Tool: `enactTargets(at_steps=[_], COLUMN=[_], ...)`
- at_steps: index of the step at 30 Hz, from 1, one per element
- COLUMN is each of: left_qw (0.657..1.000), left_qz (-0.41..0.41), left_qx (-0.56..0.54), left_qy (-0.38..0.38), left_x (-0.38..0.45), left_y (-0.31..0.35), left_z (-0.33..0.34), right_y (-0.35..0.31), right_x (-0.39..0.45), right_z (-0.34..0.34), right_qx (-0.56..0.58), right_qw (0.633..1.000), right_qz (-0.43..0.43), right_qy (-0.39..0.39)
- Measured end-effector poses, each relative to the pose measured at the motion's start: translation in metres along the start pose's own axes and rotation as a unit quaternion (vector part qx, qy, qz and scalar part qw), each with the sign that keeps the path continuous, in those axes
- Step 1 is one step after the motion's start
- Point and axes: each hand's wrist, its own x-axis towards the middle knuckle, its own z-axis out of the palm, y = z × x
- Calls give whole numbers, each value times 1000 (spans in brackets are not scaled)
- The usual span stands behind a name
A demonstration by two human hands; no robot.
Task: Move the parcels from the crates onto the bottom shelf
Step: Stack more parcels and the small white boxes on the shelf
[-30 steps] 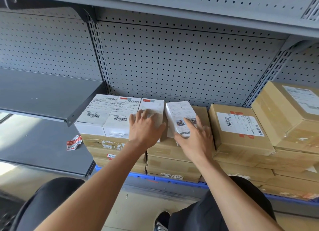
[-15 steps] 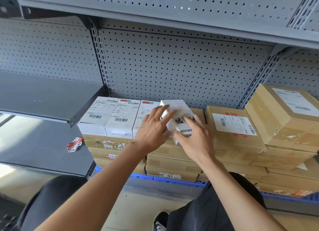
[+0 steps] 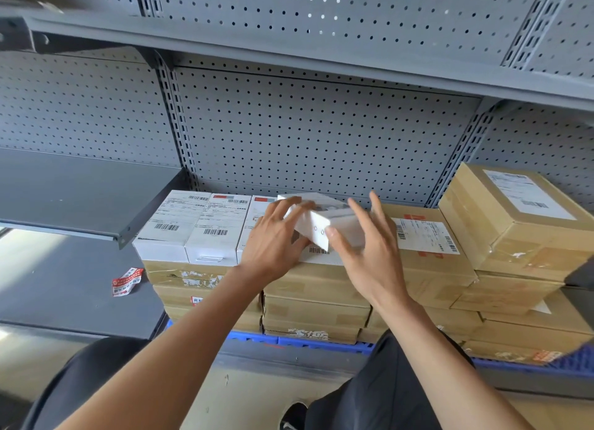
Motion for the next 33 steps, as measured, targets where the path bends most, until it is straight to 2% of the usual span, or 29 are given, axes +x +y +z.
enactTargets(at_steps=[3,5,13,20,28,33], left_qw=[995,991,965,915,900,936], left_qz=[-70,-88,-114,-169,-260,-222], left_qx=[-65,-101,-236,-364,-348,-273], left_qy=[13,19,2,-25,2,-26], left_x=[5,9,27,33,30,24], left_y=[3,7,27,39,25,19], left_z=[-6,-9,-10,-9,15,24], right_y=[4,5,10,19,27,28], right_x=[-2,-1,12,14,10,18], right_z=[-3,-2,4,16,30,33], right_qx=[103,140,169,150,59,8], right_qw=[994,988,983,987,998,1000], right_qz=[25,43,60,24,-5,16], right_qy=[33,42,24,59,26,5])
